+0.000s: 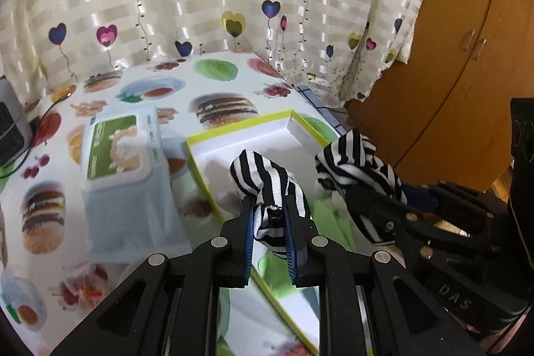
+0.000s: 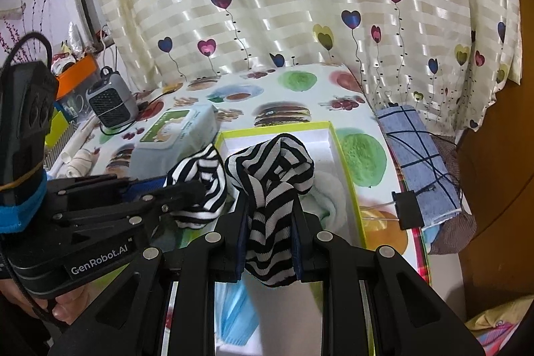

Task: Organize soft objects
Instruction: 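Lower both striped socks into the box and open both grippers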

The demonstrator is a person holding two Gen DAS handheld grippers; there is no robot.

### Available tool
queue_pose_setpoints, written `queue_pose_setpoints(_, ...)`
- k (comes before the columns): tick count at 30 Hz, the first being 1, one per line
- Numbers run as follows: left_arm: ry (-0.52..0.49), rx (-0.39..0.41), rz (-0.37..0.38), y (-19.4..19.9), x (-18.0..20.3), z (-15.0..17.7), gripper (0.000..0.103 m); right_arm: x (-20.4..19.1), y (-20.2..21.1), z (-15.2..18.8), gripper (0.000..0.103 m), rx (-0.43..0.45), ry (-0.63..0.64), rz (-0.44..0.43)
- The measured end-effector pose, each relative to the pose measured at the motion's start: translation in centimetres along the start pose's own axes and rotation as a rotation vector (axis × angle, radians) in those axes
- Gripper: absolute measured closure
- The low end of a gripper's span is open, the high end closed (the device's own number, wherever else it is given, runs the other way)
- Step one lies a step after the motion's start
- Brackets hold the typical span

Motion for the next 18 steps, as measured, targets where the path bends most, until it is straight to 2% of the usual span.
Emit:
queue_pose_setpoints(9,0.026,-0.015,-0.002,-2.4,-0.8,-2.0,0.088,1.7,-2.2,-1.7,0.081,-0.008,-0.011,0.027)
queue_pose_setpoints(15,0.033,-0.035,-0.002,-3.1,-1.3,-1.5,0.087,1.8,-3.9,-1.7,0.081,-0.050,0.004,0.029)
queue_pose_setpoints(17,0.040,-0.047,-0.006,-3.2,-1.7,-1.2,0.086,1.5,-4.4,-1.5,0.079,-0.067,0.014,0.020)
queue_pose_setpoints(18,0.048,-0.051,-0.005,-3.2,-1.8,-1.1,0.084,1.4,-4.4,-1.5,0.074,-0.065,0.017,0.021)
Point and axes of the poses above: each gripper's, at about its wrist camera, not at the fingertips, and y roughly against the way its jaws point, x to its right, z to its underside, the point moved 10 cm from there along -y, roughly the way its jaws point, and after that the axes turned 1 degree about -y, right-handed, at the moved point
